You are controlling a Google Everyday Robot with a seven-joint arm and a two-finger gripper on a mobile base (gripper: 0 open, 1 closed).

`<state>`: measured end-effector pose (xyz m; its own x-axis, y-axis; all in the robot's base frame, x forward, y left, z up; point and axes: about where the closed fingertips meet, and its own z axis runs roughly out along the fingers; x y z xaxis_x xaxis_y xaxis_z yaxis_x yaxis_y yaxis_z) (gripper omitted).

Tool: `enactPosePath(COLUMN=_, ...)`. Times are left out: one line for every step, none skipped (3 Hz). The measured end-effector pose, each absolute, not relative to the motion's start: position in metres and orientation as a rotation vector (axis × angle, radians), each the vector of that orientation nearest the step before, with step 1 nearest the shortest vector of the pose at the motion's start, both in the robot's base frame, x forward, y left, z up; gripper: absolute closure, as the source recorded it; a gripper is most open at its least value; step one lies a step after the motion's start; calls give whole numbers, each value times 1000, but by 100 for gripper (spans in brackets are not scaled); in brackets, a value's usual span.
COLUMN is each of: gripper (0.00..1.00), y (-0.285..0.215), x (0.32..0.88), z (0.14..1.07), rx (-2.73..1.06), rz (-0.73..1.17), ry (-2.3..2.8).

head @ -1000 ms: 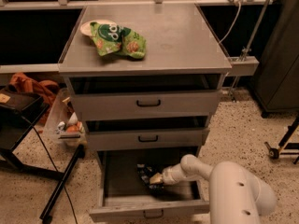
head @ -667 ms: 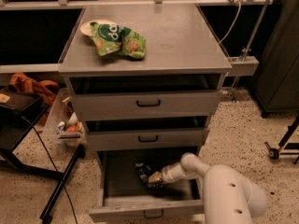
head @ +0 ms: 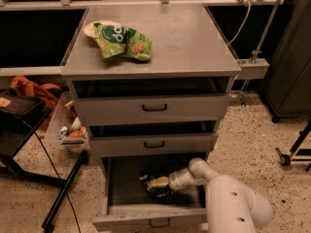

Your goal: Place blue chip bag into bottom drawer

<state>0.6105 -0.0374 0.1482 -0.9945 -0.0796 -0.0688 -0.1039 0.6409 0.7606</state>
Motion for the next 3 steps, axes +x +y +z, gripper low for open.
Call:
enactPosePath(gripper=0, y=-37, x=611, z=156, rx=-158, rz=1309, ry=2819)
enactPosePath(gripper=0, y=-67, x=607, z=175, rx=-120, rz=1278, ry=2773)
enactPosePath(gripper=0, y=-99, x=594, z=195, rx=-74, rz=1254, ry=2732)
